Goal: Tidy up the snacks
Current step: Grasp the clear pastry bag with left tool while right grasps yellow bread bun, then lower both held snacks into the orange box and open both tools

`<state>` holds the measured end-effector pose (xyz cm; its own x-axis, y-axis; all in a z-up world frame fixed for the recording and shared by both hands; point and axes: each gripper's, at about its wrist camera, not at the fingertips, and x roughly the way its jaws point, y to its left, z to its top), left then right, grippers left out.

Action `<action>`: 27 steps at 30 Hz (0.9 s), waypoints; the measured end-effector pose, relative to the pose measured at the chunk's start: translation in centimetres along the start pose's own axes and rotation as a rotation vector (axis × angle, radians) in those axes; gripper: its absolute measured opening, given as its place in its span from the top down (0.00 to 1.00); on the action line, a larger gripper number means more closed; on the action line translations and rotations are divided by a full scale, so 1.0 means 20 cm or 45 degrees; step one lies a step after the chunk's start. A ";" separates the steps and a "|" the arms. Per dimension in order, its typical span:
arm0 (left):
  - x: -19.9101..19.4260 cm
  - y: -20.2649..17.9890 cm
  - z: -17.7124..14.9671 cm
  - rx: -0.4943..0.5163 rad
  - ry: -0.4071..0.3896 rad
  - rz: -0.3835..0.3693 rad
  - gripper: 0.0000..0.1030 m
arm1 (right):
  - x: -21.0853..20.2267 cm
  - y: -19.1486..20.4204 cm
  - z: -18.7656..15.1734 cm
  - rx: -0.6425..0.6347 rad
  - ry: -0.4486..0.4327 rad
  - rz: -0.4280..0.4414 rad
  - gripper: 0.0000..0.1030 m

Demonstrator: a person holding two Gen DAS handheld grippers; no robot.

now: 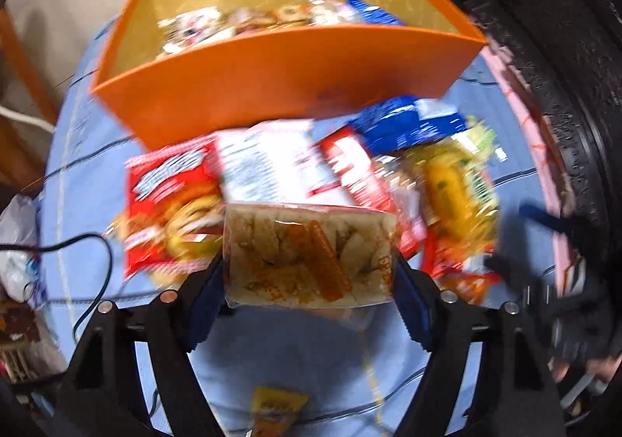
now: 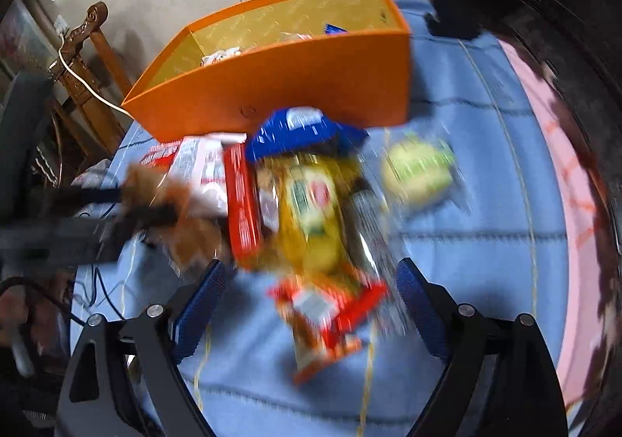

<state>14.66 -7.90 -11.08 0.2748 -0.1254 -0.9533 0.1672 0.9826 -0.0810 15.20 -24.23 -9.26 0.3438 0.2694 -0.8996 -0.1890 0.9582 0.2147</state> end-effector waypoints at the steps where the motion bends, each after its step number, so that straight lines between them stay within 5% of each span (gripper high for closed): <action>1: -0.01 0.03 -0.02 -0.017 0.006 0.010 0.27 | 0.05 0.01 0.03 -0.002 0.018 -0.005 0.13; 4: 0.00 0.13 -0.06 -0.090 0.042 0.003 0.27 | 0.18 0.02 0.09 0.000 0.094 -0.052 0.16; 6: 0.00 0.17 -0.07 -0.110 0.039 0.015 0.27 | 0.25 0.04 0.10 -0.016 0.167 -0.053 0.60; 8: -0.01 0.20 -0.09 -0.119 0.031 0.015 0.27 | 0.22 0.07 0.09 -0.059 0.166 -0.068 0.65; 14: -0.03 0.19 -0.10 -0.098 0.011 0.008 0.27 | -0.05 0.09 0.03 -0.059 0.071 0.050 0.66; 23: -0.05 0.14 -0.06 -0.052 0.003 0.000 0.27 | -0.19 0.09 0.01 -0.049 0.027 0.080 0.66; 27: -0.21 0.15 0.06 -0.055 -0.154 -0.057 0.27 | -0.31 0.12 0.15 -0.122 -0.144 0.035 0.66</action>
<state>15.05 -4.61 -6.90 0.3806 -0.1825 -0.9065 0.1419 0.9802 -0.1377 15.34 -23.38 -2.16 0.4377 0.3095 -0.8442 -0.2850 0.9382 0.1962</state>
